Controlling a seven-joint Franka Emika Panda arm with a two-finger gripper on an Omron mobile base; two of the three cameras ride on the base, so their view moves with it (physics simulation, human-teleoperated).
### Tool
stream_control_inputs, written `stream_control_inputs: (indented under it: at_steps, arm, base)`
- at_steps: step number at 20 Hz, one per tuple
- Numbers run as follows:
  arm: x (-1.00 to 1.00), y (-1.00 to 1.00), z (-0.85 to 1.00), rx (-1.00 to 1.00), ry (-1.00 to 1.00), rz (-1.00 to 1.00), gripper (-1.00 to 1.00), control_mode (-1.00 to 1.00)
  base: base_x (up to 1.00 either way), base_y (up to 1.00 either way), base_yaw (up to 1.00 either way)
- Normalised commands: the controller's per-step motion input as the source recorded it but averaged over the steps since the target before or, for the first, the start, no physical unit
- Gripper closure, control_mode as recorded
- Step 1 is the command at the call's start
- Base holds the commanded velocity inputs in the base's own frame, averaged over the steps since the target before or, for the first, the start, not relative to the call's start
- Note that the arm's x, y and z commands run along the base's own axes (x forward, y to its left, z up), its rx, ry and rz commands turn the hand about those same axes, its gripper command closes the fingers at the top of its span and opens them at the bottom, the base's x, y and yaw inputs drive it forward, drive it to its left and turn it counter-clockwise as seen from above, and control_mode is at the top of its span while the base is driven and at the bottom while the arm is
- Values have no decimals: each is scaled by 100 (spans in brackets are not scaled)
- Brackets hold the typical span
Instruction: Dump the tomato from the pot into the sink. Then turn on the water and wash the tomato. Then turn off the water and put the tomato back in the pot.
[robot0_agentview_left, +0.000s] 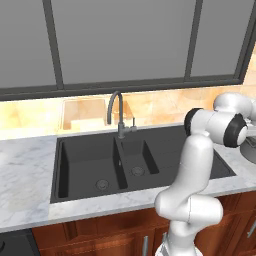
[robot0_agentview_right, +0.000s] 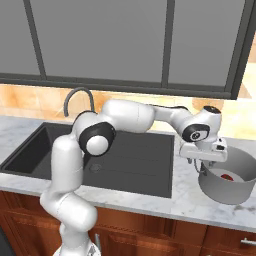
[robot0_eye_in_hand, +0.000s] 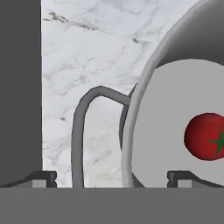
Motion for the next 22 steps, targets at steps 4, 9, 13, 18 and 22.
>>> stream_control_inputs:
  at_steps: [4, 9, 13, 18, 22]
  arm:
    - [-3, 0, -31, 0, -18, 7, -100, -100]
    - [0, 0, -42, -5, -14, 6, -100, -100]
    - [0, 0, -46, -8, -11, 5, -100, -100]
    - [0, 0, -38, -9, -2, 3, 100, -100]
    - [-6, 1, -10, -2, 3, 1, 100, -100]
  base:
    - [0, 0, 0]
    - [0, 0, 0]
    - [0, 0, 0]
    - [0, 0, 0]
    - [0, 0, 0]
